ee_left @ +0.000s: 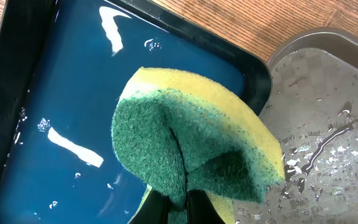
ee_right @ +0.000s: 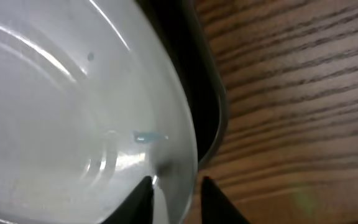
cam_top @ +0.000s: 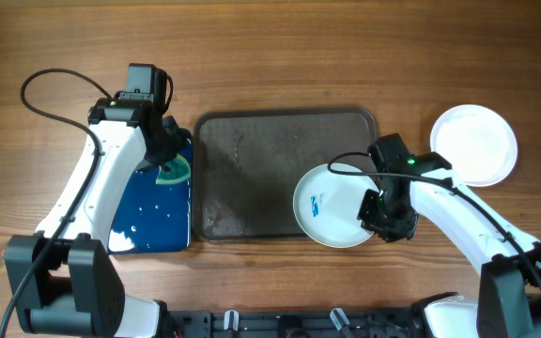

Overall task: Clean dirty plates on tray and stack at the side
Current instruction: 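Move the sponge in the left gripper over the held plate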

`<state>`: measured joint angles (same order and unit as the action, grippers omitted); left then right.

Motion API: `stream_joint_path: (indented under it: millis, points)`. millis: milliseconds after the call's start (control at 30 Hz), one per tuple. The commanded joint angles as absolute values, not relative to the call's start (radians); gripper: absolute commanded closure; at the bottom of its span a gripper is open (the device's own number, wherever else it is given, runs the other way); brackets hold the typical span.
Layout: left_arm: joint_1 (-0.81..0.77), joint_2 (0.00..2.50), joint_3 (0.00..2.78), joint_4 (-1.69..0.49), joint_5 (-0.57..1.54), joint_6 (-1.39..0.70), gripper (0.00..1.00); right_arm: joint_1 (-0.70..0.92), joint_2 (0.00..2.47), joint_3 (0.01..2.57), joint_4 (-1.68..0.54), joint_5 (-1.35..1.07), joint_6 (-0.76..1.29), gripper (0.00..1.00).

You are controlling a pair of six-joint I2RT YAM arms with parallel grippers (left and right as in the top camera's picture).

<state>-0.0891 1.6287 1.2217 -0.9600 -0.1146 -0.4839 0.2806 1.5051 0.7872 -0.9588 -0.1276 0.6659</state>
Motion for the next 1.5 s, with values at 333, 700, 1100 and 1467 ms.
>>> stream_joint_path:
  millis: [333,700,1100,1467]
  points:
    - [-0.09,1.625,1.217,-0.965,-0.113,-0.475,0.96,0.282,1.495,0.778,-0.694,-0.189,0.592,0.96]
    - [-0.086,1.625,1.197,-0.957,-0.159,-0.475,0.96,0.283,1.62,0.778,-0.479,-0.113,0.525,0.96]
    - [-0.08,1.626,0.905,-0.728,-0.158,-0.484,0.96,0.283,1.639,0.778,-0.462,-0.158,0.496,0.96]
    - [-0.005,1.574,0.907,-0.754,-0.151,-0.487,0.96,0.283,1.639,0.778,-0.467,-0.158,0.496,0.96]
